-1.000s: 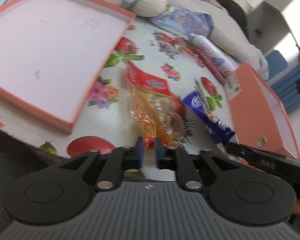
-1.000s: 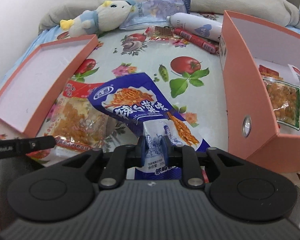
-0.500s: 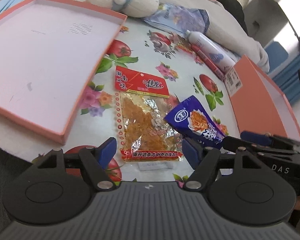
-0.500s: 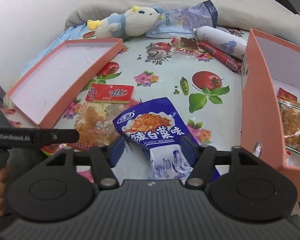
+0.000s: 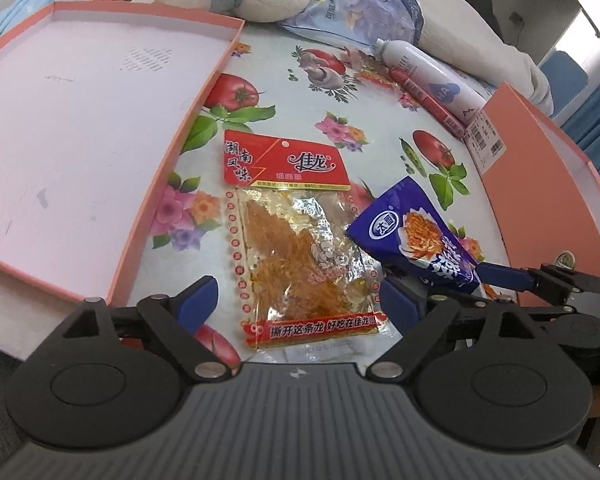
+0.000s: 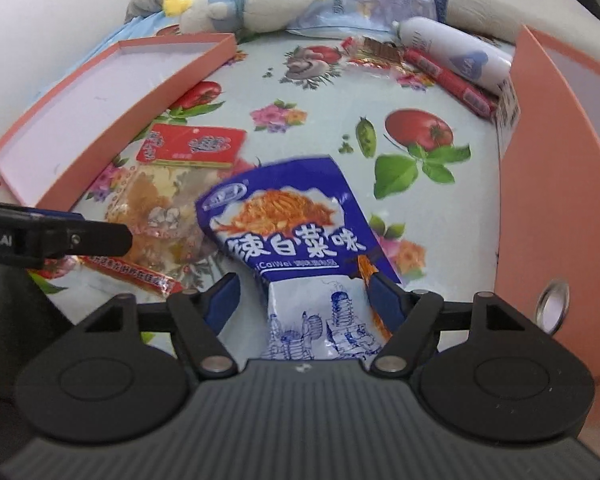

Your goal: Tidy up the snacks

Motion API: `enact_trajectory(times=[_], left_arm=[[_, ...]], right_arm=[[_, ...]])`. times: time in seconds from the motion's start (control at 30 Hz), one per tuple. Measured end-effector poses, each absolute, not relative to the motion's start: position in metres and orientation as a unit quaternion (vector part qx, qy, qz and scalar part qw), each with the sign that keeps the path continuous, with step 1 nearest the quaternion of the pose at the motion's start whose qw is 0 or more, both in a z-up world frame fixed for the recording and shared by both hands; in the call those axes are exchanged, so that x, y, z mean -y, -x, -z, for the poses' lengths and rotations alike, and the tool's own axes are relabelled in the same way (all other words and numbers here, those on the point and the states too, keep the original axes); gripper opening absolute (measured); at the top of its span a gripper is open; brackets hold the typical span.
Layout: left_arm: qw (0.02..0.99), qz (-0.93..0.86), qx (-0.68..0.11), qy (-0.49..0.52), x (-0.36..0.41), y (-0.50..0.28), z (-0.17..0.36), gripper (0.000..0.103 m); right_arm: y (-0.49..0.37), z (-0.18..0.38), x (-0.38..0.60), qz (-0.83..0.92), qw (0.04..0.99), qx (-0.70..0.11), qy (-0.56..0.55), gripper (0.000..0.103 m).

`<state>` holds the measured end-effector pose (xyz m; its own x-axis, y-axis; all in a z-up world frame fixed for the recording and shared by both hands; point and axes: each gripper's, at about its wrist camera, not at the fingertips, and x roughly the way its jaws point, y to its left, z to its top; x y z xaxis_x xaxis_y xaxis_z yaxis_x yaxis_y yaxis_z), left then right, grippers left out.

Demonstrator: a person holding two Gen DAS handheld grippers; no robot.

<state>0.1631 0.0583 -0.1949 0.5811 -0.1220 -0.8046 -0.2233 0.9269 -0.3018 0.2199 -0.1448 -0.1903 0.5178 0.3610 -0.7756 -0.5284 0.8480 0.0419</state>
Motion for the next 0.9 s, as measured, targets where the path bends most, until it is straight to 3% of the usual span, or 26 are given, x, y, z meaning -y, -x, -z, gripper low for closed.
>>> enact_trajectory(times=[0.2,0.43,0.53,0.8,0.9], left_arm=[[0.87,-0.03,-0.462,0.169,-0.051,-0.172,0.201,0.091],[0.89,-0.049,-0.438,0.114,-0.036,-0.177,0.202,0.091],[0.896,-0.05,-0.438,0.063,-0.024,-0.181,0.204,0.091],[0.89,-0.071,-0.448,0.045,-0.019,-0.185,0.217,0.095],[0.893,-0.073,-0.444,0.033,-0.015,-0.182,0.218,0.093]], right_arm=[[-0.216,0.192,0.146,-0.246,0.874,-0.406,0.104,0.062],[-0.214,0.183,0.15,-0.227,0.887,-0.39,0.094,0.044],[-0.215,0.18,0.158,-0.207,0.896,-0.386,0.073,0.043],[-0.212,0.181,0.165,-0.194,0.897,-0.392,0.065,0.042],[-0.213,0.181,0.166,-0.193,0.898,-0.392,0.061,0.042]])
